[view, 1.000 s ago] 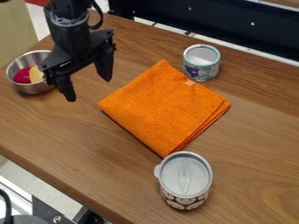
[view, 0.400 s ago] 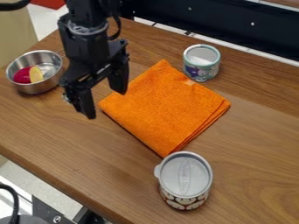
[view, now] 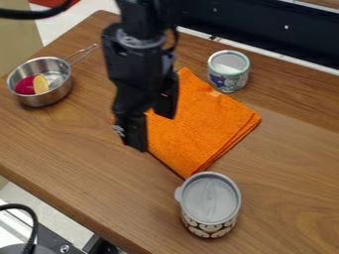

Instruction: Remove the material from the corner of the yellow cloth

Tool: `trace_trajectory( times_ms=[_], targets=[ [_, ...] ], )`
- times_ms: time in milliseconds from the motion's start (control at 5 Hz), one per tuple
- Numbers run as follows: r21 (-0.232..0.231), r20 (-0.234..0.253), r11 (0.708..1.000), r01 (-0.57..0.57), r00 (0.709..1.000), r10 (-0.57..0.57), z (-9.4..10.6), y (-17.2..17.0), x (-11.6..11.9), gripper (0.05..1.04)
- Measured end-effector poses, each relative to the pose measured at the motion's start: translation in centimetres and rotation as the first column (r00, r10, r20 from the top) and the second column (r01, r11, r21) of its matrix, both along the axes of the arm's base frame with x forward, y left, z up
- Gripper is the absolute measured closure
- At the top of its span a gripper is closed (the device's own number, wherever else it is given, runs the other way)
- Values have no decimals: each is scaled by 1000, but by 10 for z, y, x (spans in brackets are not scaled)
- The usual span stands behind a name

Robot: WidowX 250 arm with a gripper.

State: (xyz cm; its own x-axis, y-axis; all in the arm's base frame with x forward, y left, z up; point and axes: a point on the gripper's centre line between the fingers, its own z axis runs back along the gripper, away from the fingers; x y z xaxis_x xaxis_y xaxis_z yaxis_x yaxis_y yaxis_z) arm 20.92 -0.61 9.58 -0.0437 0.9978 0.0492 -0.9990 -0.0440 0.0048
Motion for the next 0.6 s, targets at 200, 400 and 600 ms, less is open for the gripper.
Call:
trace_trajectory(
  times_ms=[200,400,600],
  targets=[
    [-9,4,999,-48,999,48,5,-28,0,85],
    [-21,45,994,-105,993,106,12,-55,3,85],
    [-54,27,986,-155,987,157,1,-77,10,85]
  ],
)
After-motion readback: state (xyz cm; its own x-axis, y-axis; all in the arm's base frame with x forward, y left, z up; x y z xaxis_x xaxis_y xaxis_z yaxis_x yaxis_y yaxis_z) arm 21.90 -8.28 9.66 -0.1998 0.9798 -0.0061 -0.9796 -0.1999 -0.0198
